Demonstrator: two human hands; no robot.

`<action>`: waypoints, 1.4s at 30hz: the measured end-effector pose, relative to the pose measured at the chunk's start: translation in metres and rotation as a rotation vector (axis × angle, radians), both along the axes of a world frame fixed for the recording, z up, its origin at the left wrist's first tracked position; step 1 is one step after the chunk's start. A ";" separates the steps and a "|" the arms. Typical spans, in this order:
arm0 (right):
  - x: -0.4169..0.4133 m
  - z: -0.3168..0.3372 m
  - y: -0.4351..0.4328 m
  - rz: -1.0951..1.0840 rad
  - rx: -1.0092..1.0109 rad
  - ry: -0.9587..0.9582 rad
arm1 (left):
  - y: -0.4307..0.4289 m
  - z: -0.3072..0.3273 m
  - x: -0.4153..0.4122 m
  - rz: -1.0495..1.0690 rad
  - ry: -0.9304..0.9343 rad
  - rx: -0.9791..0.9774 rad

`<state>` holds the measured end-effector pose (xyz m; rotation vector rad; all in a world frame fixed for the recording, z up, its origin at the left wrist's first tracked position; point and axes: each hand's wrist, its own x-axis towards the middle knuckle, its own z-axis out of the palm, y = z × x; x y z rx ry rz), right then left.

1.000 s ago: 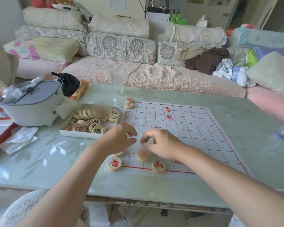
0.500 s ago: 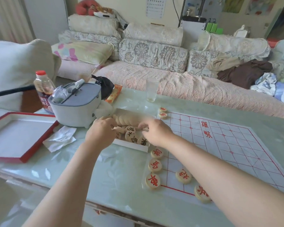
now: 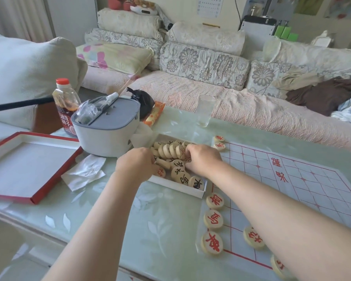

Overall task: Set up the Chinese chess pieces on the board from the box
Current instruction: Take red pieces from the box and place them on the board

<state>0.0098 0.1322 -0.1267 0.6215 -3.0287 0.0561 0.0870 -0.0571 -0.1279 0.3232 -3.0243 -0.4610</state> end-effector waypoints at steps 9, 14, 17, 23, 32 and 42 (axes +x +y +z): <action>0.007 0.001 0.007 -0.001 -0.147 -0.035 | 0.012 -0.005 -0.004 0.018 0.002 -0.023; 0.010 0.004 0.015 0.052 -0.161 -0.019 | 0.032 -0.005 0.000 0.078 -0.048 -0.031; 0.014 0.006 0.023 0.049 -0.165 -0.034 | 0.040 -0.007 -0.003 0.084 -0.075 -0.035; 0.021 0.007 0.043 -0.005 -0.261 -0.084 | 0.036 -0.008 -0.006 0.066 -0.082 0.055; 0.036 0.015 0.070 0.037 -0.515 -0.125 | 0.027 0.018 0.005 0.053 0.037 0.133; 0.053 0.014 0.165 -0.148 -0.455 -0.133 | 0.140 0.029 0.011 -0.253 0.178 0.535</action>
